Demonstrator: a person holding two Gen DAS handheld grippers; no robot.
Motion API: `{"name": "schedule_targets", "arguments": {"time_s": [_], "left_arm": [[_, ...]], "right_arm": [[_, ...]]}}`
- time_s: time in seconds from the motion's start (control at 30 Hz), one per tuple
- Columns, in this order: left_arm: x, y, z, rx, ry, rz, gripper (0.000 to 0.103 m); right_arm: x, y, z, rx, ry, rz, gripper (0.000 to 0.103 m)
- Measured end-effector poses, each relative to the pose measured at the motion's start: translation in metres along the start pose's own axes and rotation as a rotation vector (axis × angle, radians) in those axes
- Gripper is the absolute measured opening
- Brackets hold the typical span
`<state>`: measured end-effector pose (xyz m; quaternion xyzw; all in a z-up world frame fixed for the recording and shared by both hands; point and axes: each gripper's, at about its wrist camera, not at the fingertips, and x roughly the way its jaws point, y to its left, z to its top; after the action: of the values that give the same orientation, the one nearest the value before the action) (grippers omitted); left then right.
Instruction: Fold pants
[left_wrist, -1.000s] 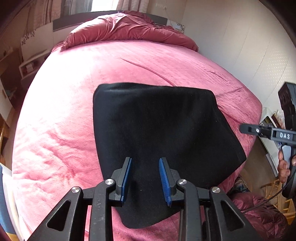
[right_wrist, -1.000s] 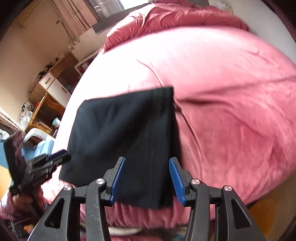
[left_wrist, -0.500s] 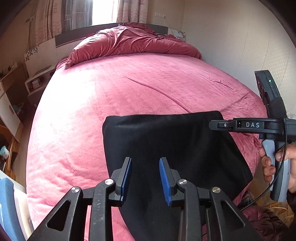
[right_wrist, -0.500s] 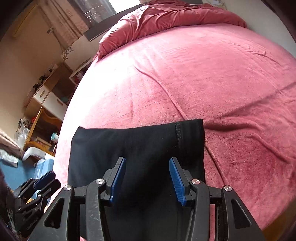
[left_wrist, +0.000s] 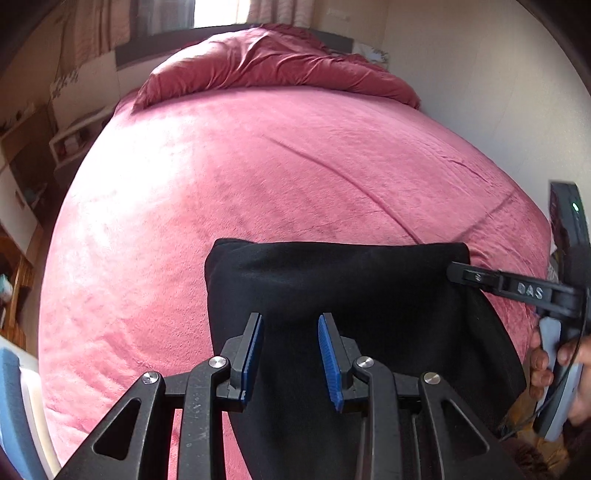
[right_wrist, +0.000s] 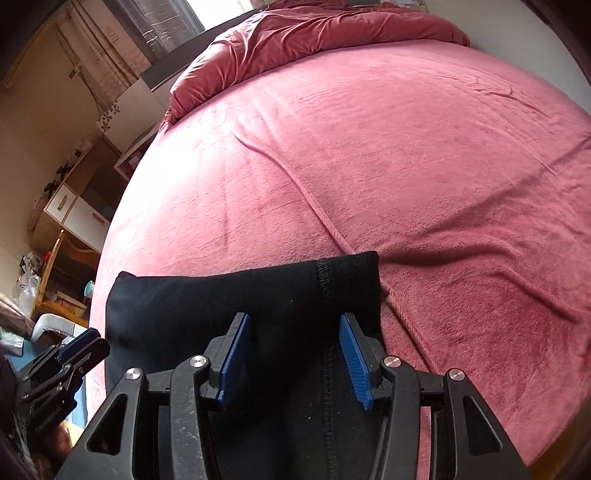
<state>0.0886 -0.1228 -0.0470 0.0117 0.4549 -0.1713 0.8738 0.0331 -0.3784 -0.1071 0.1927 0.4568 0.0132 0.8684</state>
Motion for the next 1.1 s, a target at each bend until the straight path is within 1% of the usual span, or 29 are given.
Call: {"name": "schedule_targets", "arguments": {"time_s": [0.1,0.3,0.37,0.47,0.53,0.6,0.67,0.7,0.73,0.77,0.8,0.9,0.97,1.07,1.1], "left_arm": [[0.017,0.016,0.006,-0.085,0.044,-0.029,0.031],[0.045,0.045,0.005,-0.283,0.112,-0.120,0.031],[0.053,0.052,0.002,-0.331,0.122,-0.141,0.027],[0.053,0.054,-0.004,-0.345,0.099,-0.160,0.025],[0.047,0.051,-0.007,-0.323,0.077,-0.155,0.025],[0.039,0.051,-0.009,-0.323,0.059,-0.171,0.026],[0.030,0.055,-0.010,-0.346,0.039,-0.196,0.033],[0.026,0.057,-0.012,-0.350,0.029,-0.200,0.036],[0.020,0.058,-0.015,-0.345,0.019,-0.194,0.050],[0.017,0.059,-0.018,-0.336,0.017,-0.178,0.069],[0.014,0.061,-0.022,-0.332,0.017,-0.179,0.074],[0.011,0.066,-0.038,-0.330,0.035,-0.220,0.074],[0.012,0.067,-0.048,-0.321,0.054,-0.237,0.074],[0.017,0.064,-0.064,-0.323,0.093,-0.297,0.074],[0.018,0.062,-0.068,-0.322,0.095,-0.313,0.074]], "right_arm": [[0.005,-0.004,0.001,0.008,-0.001,-0.007,0.055],[0.023,-0.002,0.003,-0.013,-0.014,-0.038,0.056],[0.030,-0.002,0.003,-0.033,-0.030,-0.050,0.057],[0.041,-0.007,0.003,-0.027,-0.050,-0.050,0.057],[0.039,-0.005,0.003,-0.036,-0.058,-0.049,0.058],[0.034,-0.006,0.002,-0.041,-0.061,-0.034,0.059],[0.028,-0.009,0.002,-0.015,-0.056,-0.008,0.063],[0.024,-0.013,0.002,0.003,-0.050,0.003,0.068],[0.020,-0.017,0.002,0.025,-0.041,0.031,0.070],[0.018,-0.021,0.001,0.038,-0.036,0.052,0.071],[0.015,-0.024,-0.001,0.044,-0.028,0.064,0.071],[0.010,-0.033,-0.011,0.049,0.016,0.126,0.071],[0.006,-0.038,-0.019,0.041,0.034,0.148,0.071],[0.004,-0.046,-0.034,0.043,0.076,0.176,0.071],[0.003,-0.048,-0.039,0.040,0.085,0.182,0.071]]}}
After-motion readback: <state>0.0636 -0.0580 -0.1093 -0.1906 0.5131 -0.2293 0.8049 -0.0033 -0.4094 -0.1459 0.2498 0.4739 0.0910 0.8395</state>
